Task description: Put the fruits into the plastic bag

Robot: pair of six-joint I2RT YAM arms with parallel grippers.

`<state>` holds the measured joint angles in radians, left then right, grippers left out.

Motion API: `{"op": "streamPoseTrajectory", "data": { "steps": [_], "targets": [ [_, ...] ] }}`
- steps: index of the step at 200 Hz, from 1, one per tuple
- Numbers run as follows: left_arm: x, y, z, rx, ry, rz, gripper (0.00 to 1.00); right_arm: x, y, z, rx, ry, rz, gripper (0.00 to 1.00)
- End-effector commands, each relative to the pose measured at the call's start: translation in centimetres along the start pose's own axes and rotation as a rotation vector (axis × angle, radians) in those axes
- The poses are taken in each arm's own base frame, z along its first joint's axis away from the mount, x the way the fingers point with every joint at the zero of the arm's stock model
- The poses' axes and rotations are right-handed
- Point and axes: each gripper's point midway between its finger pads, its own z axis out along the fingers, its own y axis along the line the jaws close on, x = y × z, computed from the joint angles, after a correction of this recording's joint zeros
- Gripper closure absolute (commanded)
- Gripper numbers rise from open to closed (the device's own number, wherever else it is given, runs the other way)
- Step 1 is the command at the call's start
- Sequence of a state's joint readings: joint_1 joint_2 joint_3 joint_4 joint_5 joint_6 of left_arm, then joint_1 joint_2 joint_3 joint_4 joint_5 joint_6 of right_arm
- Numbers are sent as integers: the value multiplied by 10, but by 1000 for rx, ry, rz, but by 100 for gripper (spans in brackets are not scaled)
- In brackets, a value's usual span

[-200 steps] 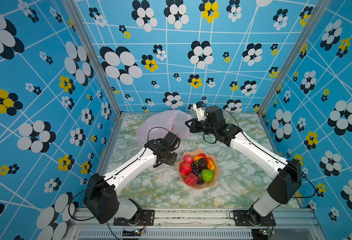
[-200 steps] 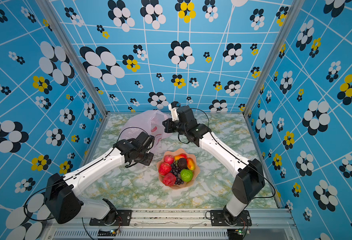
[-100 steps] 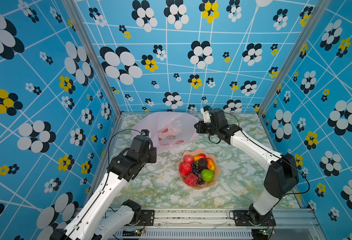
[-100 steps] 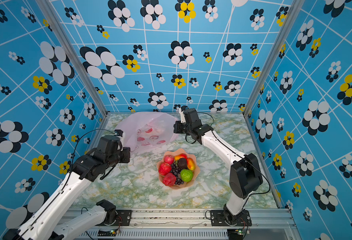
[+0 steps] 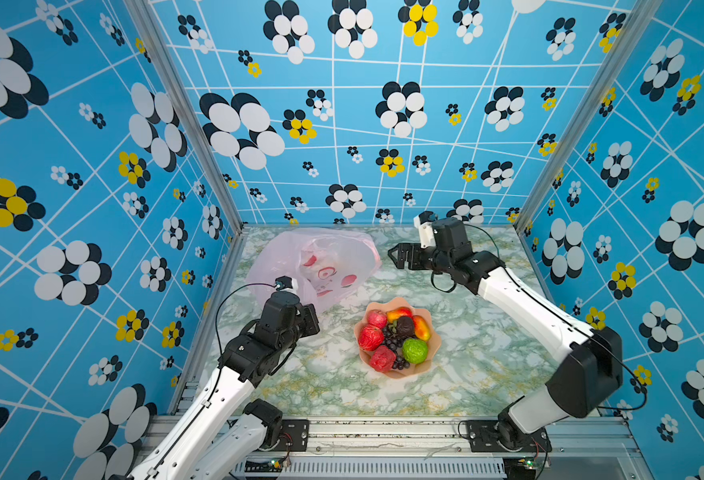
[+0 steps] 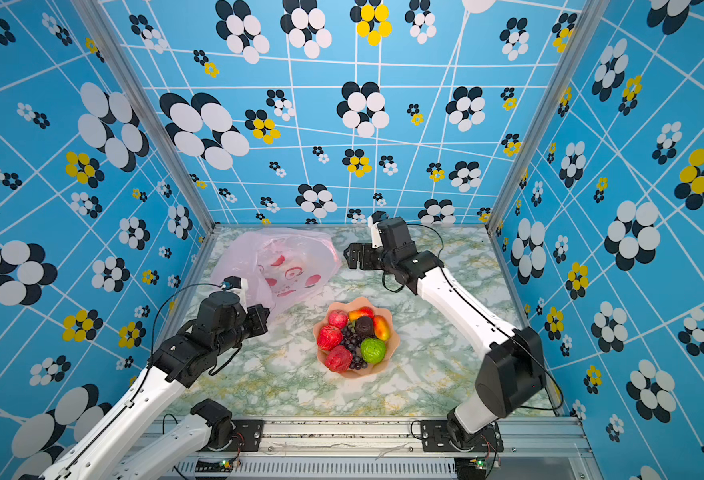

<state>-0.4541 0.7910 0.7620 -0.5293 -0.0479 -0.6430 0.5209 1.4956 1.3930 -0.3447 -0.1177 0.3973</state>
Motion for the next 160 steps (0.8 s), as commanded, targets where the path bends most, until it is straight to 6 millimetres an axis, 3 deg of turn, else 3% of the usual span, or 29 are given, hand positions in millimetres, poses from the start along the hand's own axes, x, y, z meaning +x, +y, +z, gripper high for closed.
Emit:
{"op": "streamPoseTrajectory", "data": {
  "steps": [1, 22, 48, 71, 90, 108, 124, 160],
  "targets": [
    [-7, -16, -3, 50, -6, 6, 100, 2, -1, -45, 8, -45, 12, 1],
    [-8, -24, -6, 44, 12, 55, 100, 26, 17, -65, -114, 17, -53, 1],
    [-6, -45, -3, 18, 110, 187, 100, 52, 9, -82, -97, 68, -46, 1],
    [-5, -89, 2, 12, 157, 365, 100, 62, 1, -93, -85, 30, -41, 1],
    [-3, -130, 8, 35, 154, 474, 100, 73, -11, -92, -35, 50, -38, 2],
    [-8, -157, 3, 16, 88, 574, 100, 84, -21, -90, 13, 96, -42, 4],
    [-11, -157, -5, -23, 33, 602, 100, 94, -30, -90, 58, 142, -34, 9],
    [1, -126, -17, -12, 4, 525, 100, 123, -36, -88, 68, 249, -1, 21]
  ]
}}
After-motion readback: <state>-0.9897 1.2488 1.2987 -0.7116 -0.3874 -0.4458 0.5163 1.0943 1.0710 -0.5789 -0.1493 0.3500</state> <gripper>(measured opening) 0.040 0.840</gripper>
